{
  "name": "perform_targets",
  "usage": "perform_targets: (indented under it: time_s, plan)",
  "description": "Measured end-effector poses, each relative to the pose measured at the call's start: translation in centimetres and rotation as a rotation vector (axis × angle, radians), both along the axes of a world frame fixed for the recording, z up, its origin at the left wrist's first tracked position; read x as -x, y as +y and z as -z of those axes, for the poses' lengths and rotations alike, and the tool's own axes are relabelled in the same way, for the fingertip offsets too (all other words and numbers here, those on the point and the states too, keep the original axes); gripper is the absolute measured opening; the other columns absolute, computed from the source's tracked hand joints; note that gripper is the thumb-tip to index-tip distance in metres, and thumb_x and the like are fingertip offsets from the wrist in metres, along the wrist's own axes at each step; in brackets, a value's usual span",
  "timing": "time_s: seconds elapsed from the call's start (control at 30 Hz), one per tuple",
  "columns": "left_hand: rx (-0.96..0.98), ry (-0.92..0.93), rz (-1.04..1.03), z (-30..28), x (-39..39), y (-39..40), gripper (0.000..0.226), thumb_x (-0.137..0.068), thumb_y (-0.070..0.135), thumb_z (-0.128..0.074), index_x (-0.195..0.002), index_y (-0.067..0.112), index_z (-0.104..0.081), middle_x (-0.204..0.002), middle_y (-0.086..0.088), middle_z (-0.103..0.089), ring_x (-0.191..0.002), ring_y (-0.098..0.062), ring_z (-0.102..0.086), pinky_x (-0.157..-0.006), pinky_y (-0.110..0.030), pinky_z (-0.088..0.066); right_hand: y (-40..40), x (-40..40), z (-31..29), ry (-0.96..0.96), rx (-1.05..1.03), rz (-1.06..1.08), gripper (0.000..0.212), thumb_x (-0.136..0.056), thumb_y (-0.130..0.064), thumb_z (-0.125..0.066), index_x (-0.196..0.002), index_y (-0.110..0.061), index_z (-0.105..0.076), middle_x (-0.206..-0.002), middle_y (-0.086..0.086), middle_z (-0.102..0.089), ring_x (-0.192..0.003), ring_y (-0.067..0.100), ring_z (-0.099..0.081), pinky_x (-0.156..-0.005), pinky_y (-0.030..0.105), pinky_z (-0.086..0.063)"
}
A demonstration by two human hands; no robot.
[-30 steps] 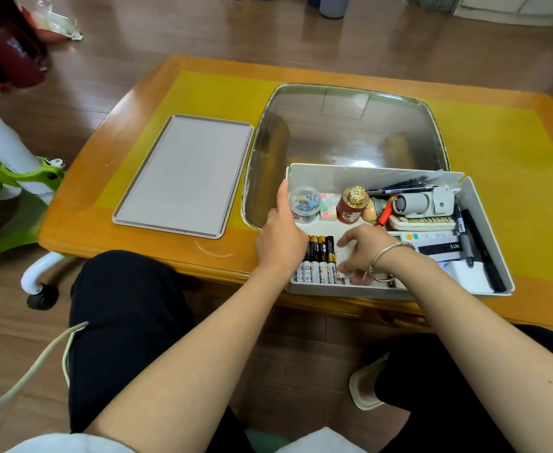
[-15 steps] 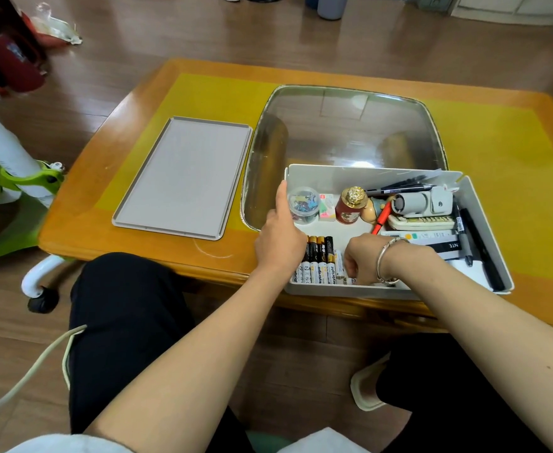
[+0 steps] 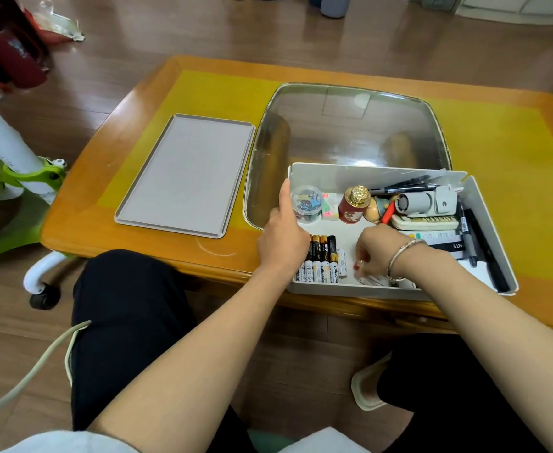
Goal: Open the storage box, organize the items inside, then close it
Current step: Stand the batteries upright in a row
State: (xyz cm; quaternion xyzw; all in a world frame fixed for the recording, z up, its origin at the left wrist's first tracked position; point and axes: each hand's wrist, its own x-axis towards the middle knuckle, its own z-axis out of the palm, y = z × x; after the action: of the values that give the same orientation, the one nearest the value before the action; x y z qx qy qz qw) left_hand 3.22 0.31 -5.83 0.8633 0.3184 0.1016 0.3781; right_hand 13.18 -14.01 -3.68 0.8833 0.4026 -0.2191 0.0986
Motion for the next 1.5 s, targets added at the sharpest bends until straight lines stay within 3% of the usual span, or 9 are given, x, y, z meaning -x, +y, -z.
perform_targets:
  time_s: [0.17, 0.37, 0.5, 0.63, 0.73, 0.93, 1.17, 1.3, 1.5]
  plan:
    - [0.003, 0.000, 0.006, 0.0, 0.0, 0.0, 0.084, -0.092, 0.019, -0.061, -0.151, 0.033, -0.003, -0.129, -0.005, -0.055, -0.108, -0.022, -0.059, -0.080, -0.045, -0.056, 0.5, -1.3, -0.2, -0.069, -0.414, 0.251, 0.021, -0.085, -0.031, -0.067, -0.096, -0.013, -0.072, -0.088, 0.011, -0.068, -0.086, 0.026, -0.060, -0.075, 0.027, -0.043]
    - [-0.011, -0.008, 0.001, 0.0, 0.0, -0.1, 0.084, -0.092, 0.019, -0.061, -0.151, 0.032, -0.003, -0.129, -0.005, -0.054, -0.107, -0.021, -0.059, -0.078, -0.041, -0.056, 1.6, -0.7, 1.5, -0.033, -0.626, 0.405, 0.015, -0.083, -0.023, -0.070, -0.087, -0.011, -0.063, -0.081, 0.007, -0.066, -0.082, 0.025, -0.061, -0.077, 0.032, -0.048]
    - [-0.022, -0.012, -0.009, 0.2, 0.0, -0.1, 0.085, -0.091, 0.018, -0.062, -0.152, 0.032, -0.003, -0.129, -0.006, -0.055, -0.106, -0.020, -0.059, -0.071, -0.035, -0.053, 1.7, -0.4, 2.1, 0.102, -0.568, 0.406, 0.016, -0.081, -0.025, -0.072, -0.082, -0.009, -0.070, -0.073, 0.008, -0.070, -0.077, 0.021, -0.064, -0.076, 0.036, -0.055]
    - [-0.015, -0.009, -0.006, 0.1, -0.1, 0.0, 0.086, -0.091, 0.016, -0.062, -0.152, 0.032, -0.003, -0.127, -0.007, -0.055, -0.105, -0.021, -0.060, -0.072, -0.038, -0.056, 1.3, -0.2, 2.1, 0.267, -0.562, 0.483, 0.014, -0.084, -0.024, -0.069, -0.089, -0.010, -0.069, -0.065, 0.007, -0.069, -0.053, 0.014, -0.065, -0.051, 0.024, -0.056]
    - [-0.020, -0.007, -0.004, 0.0, 0.0, -0.1, 0.085, -0.091, 0.017, -0.061, -0.152, 0.032, -0.003, -0.128, -0.007, -0.055, -0.105, -0.022, -0.060, -0.075, -0.040, -0.056, 1.2, -0.8, 2.2, 0.123, -0.454, 0.390, 0.026, -0.083, -0.031, -0.070, -0.104, -0.017, -0.068, -0.096, 0.007, -0.065, -0.086, 0.019, -0.063, -0.083, 0.027, -0.049]
    - [-0.016, -0.008, 0.000, -0.1, 0.0, -0.1, 0.085, -0.091, 0.018, -0.061, -0.152, 0.032, -0.004, -0.127, -0.006, -0.055, -0.105, -0.022, -0.060, -0.076, -0.041, -0.056, 1.3, -0.4, 1.9, 0.140, -0.407, 0.357, 0.035, -0.086, -0.021, -0.066, -0.120, -0.013, -0.061, -0.096, 0.006, -0.064, -0.095, 0.021, -0.060, -0.091, 0.029, -0.044]
    - [-0.012, -0.006, -0.004, 0.0, 0.0, -0.1, 0.085, -0.091, 0.016, -0.061, -0.151, 0.032, -0.004, -0.128, -0.006, -0.055, -0.105, -0.021, -0.059, -0.074, -0.039, -0.056, 0.4, 0.0, 1.0, 0.273, -0.481, 0.369, 0.021, -0.087, -0.009, -0.064, -0.107, -0.013, -0.060, -0.077, 0.008, -0.072, -0.058, 0.019, -0.068, -0.046, 0.014, -0.050]
    - [0.002, -0.008, -0.001, -0.1, 0.0, -0.1, 0.084, -0.092, 0.018, -0.061, -0.151, 0.033, -0.004, -0.130, -0.005, -0.054, -0.108, -0.021, -0.059, -0.078, -0.043, -0.056, -0.6, -0.5, -0.3, 0.230, -0.340, 0.181, 0.025, -0.073, -0.021, -0.080, -0.094, -0.015, -0.068, -0.073, -0.005, -0.070, -0.067, 0.010, -0.065, -0.070, 0.021, -0.054]
    - [0.010, 0.000, 0.002, -0.1, 0.0, 0.0, 0.084, -0.092, 0.022, -0.061, -0.151, 0.033, -0.002, -0.131, -0.004, -0.054, -0.108, -0.021, -0.059, -0.079, -0.044, -0.056, -1.6, -0.4, -0.3, 0.204, -0.067, -0.014, 0.008, -0.073, -0.027, -0.078, -0.078, -0.022, -0.073, -0.074, -0.018, -0.064, -0.065, 0.001, -0.057, -0.059, 0.013, -0.043]
